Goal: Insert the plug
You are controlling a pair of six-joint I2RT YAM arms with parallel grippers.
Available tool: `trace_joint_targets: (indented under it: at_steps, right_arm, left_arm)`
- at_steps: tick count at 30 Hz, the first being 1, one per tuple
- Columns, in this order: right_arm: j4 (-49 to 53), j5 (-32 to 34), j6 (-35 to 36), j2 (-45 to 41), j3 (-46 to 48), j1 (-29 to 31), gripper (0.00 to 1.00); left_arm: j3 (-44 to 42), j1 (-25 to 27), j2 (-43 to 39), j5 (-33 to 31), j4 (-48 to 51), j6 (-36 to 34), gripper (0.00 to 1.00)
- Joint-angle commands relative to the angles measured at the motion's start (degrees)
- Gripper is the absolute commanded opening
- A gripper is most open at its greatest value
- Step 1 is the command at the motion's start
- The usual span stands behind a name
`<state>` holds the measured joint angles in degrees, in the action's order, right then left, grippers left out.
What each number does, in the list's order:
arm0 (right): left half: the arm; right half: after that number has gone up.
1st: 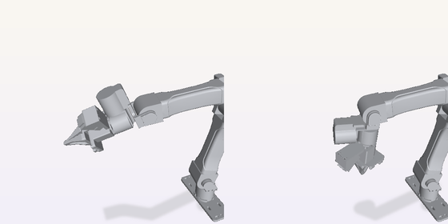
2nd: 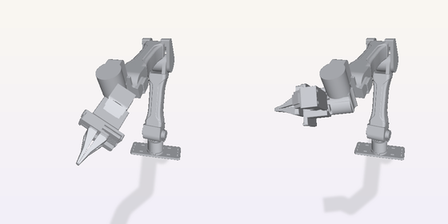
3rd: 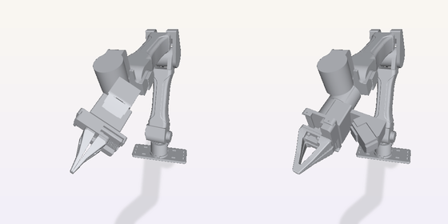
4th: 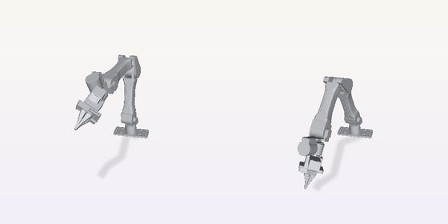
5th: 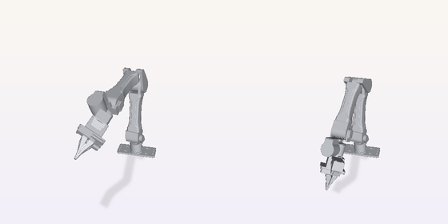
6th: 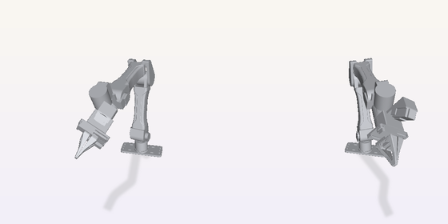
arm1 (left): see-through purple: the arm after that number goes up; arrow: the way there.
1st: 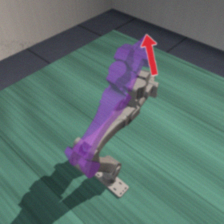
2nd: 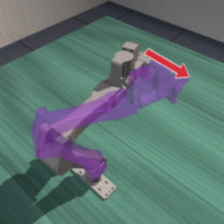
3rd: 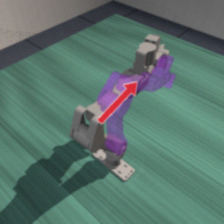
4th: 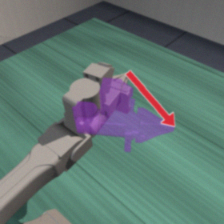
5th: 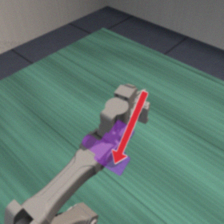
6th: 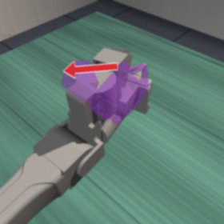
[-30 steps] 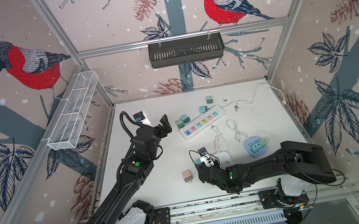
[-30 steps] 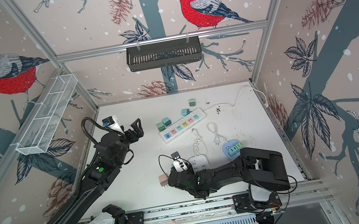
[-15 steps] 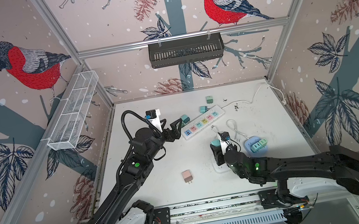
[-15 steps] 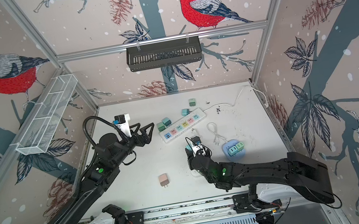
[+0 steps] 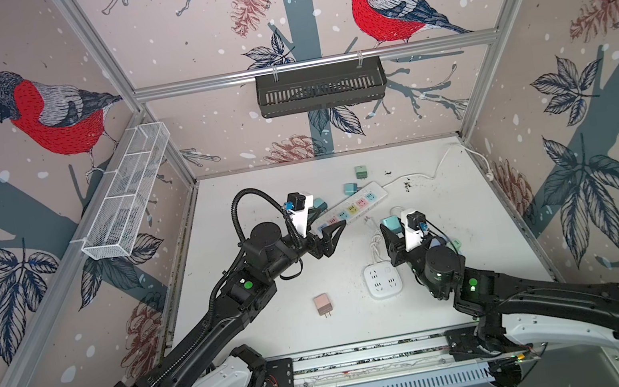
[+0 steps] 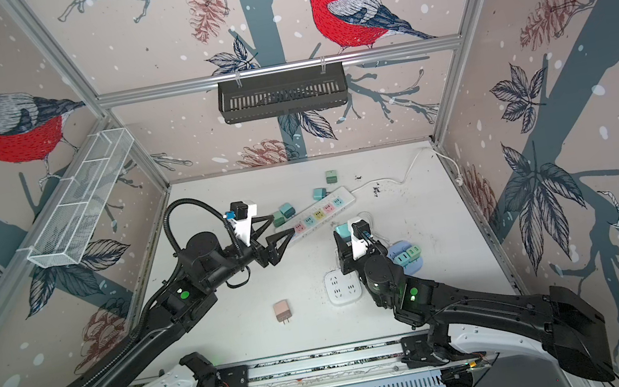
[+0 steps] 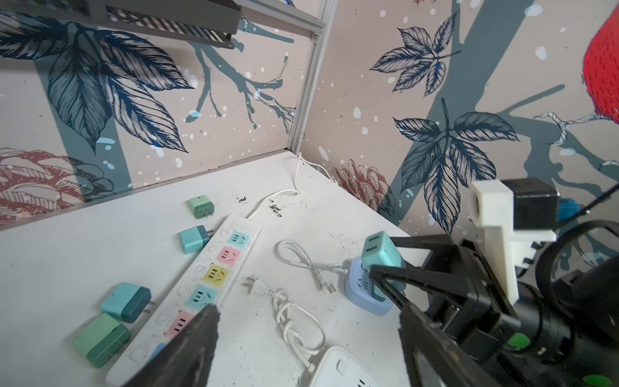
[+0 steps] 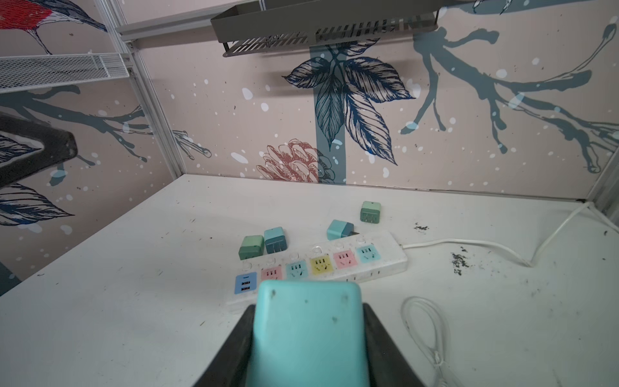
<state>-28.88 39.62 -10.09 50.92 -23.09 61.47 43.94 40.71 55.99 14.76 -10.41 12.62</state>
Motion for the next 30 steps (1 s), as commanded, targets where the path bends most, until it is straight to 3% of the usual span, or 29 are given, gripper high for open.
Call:
trace_joint_targets:
  at_steps: [1,6,16,20,30]
  right_arm:
    - [-7.39,-2.39,7.86,0.79,0.71,-0.77,0.04]
    - [-9.48,-12.19,17.4,2.21,-0.15,-0.76,0.03]
    - [-24.36,-25.93,39.92,-1.62,8.18,-0.94,0.03]
    - [-26.25,-25.84,41.85,-1.76,8.69,-0.97,0.03]
    - [-26.59,-27.53,42.76,-2.88,8.33,-0.92,0.04]
  left_arm:
    - [1.21,1.49,0.91,1.32,-2.15,-3.65,0.84]
    - [2.73,3.46,3.34,6.76,-1.79,-5.36,0.84]
    - [5.38,5.83,6.53,8.06,0.4,-6.65,0.83]
    - [5.88,6.04,7.99,11.27,0.2,-6.99,0.83]
    - [9.25,8.71,11.67,11.98,3.6,-8.81,0.78]
